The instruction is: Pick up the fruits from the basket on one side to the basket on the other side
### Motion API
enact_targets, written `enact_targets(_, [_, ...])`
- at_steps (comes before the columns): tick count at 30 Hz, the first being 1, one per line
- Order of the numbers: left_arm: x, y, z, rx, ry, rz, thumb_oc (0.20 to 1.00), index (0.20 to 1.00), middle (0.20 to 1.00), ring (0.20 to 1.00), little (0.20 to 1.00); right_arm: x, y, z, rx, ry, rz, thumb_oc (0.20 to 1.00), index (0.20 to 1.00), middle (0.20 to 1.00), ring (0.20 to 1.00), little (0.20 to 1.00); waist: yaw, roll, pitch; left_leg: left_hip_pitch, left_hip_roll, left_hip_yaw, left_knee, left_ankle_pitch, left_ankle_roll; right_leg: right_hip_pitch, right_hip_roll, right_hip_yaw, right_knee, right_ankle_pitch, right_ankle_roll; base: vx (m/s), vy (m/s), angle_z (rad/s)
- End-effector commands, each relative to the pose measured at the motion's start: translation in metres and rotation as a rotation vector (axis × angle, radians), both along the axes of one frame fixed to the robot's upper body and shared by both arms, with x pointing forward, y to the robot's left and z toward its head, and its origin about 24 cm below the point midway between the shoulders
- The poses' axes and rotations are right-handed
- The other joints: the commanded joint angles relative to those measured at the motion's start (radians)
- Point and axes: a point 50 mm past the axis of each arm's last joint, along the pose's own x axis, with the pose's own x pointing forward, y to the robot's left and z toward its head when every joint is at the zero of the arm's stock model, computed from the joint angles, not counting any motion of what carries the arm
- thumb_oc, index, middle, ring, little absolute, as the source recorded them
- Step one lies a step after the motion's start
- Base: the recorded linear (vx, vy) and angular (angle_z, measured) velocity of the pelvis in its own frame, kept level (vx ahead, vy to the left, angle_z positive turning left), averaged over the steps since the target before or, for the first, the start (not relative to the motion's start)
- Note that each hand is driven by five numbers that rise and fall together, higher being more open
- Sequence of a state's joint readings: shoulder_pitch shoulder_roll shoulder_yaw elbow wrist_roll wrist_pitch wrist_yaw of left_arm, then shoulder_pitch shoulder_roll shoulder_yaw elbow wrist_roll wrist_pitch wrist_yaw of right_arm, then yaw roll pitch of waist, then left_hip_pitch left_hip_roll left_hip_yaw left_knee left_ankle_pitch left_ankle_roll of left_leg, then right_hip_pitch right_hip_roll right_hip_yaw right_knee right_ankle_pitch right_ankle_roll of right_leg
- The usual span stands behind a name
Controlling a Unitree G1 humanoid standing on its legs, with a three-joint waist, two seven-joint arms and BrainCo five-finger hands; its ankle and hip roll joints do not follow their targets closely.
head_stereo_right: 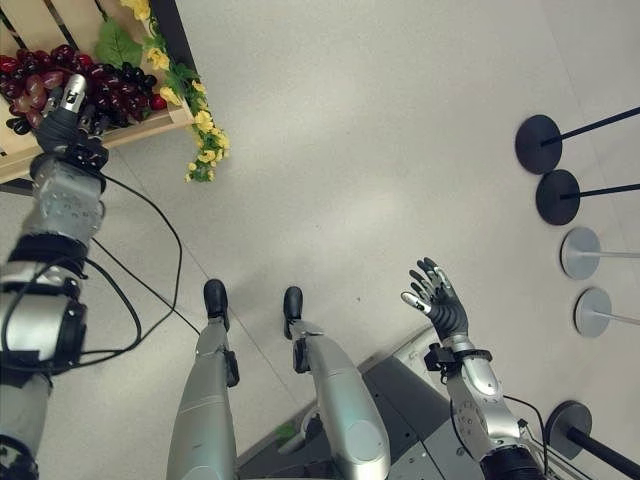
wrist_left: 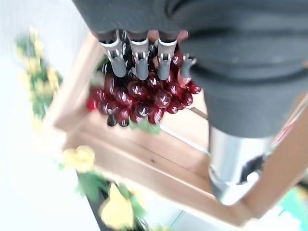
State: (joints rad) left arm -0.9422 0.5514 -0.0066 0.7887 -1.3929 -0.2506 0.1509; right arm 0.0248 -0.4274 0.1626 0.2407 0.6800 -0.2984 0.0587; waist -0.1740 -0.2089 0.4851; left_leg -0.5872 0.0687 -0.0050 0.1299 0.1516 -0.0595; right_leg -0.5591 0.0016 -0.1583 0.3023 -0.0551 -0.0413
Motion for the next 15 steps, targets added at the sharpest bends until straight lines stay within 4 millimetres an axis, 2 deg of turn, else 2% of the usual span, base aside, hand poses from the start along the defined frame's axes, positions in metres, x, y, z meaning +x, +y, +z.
enact_targets(1, [-0.002, 0.008, 0.016, -0.137, -0.080, 0.074, 1.000, 1.000, 1.000, 1.000, 1.000, -0.006, -0.016, 0.020, -0.005, -0.095, -0.068, 1.000, 1.000, 1.000, 1.000, 1.000, -0.005, -0.018, 0.004, 0.014, 0.007, -0.015, 0.107, -0.097, 0.006, 0.037, -0.035, 0.025, -0.054, 0.039, 0.112, 0.00, 0.000, 0.00])
enact_targets(2, [-0.003, 0.000, 0.024, -0.194, -0.148, 0.057, 1.000, 1.000, 1.000, 1.000, 1.000, -0.006, -0.016, 0.021, -0.016, -0.098, -0.068, 1.000, 1.000, 1.000, 1.000, 1.000, -0.006, -0.017, 0.007, 0.016, 0.006, -0.015, 0.106, -0.097, 0.006, 0.037, -0.034, 0.027, -0.053, 0.038, 0.111, 0.00, 0.000, 0.00])
enact_targets(3, [-0.002, -0.005, 0.034, -0.158, -0.159, 0.045, 1.000, 1.000, 1.000, 1.000, 1.000, -0.007, -0.015, 0.022, -0.013, -0.100, -0.067, 1.000, 1.000, 1.000, 1.000, 1.000, -0.006, -0.016, 0.008, 0.016, 0.005, -0.017, 0.107, -0.097, 0.007, 0.036, -0.034, 0.026, -0.051, 0.038, 0.111, 0.00, 0.014, -0.05])
enact_targets(7, [-0.003, -0.007, 0.047, -0.135, -0.189, 0.043, 1.000, 1.000, 1.000, 1.000, 1.000, -0.008, -0.018, 0.023, -0.037, -0.098, -0.062, 1.000, 1.000, 1.000, 1.000, 1.000, -0.007, -0.013, 0.008, 0.016, 0.004, -0.018, 0.109, -0.097, 0.007, 0.038, -0.035, 0.027, -0.051, 0.038, 0.111, 0.00, 0.002, -0.01])
enact_targets(8, [-0.006, -0.012, 0.063, -0.106, -0.242, 0.045, 1.000, 1.000, 1.000, 1.000, 1.000, -0.008, -0.018, 0.024, -0.046, -0.098, -0.055, 1.000, 1.000, 1.000, 1.000, 1.000, -0.008, -0.011, 0.008, 0.016, 0.002, -0.019, 0.110, -0.098, 0.008, 0.037, -0.035, 0.026, -0.046, 0.037, 0.109, 0.00, 0.000, 0.00])
enact_targets(11, [-0.006, -0.011, 0.066, -0.070, -0.227, 0.057, 1.000, 1.000, 1.000, 1.000, 1.000, -0.009, -0.018, 0.024, -0.051, -0.099, -0.051, 1.000, 1.000, 1.000, 1.000, 1.000, -0.008, -0.011, 0.008, 0.018, 0.002, -0.021, 0.110, -0.097, 0.009, 0.037, -0.036, 0.024, -0.041, 0.035, 0.108, 0.00, 0.000, 0.00])
enact_targets(12, [-0.010, -0.010, 0.076, -0.047, -0.265, 0.083, 1.000, 1.000, 1.000, 1.000, 1.000, -0.009, -0.018, 0.025, -0.056, -0.099, -0.051, 1.000, 1.000, 1.000, 1.000, 1.000, -0.006, -0.012, 0.008, 0.017, 0.002, -0.022, 0.110, -0.098, 0.010, 0.036, -0.036, 0.024, -0.040, 0.035, 0.109, 0.00, 0.000, 0.00])
enact_targets(15, [-0.014, -0.006, 0.078, 0.005, -0.238, 0.141, 1.000, 1.000, 1.000, 1.000, 1.000, -0.007, -0.016, 0.025, -0.063, -0.106, -0.048, 1.000, 1.000, 1.000, 1.000, 1.000, -0.004, -0.011, 0.009, 0.017, 0.001, -0.024, 0.114, -0.100, 0.011, 0.035, -0.038, 0.021, -0.034, 0.030, 0.108, 0.00, 0.000, 0.00])
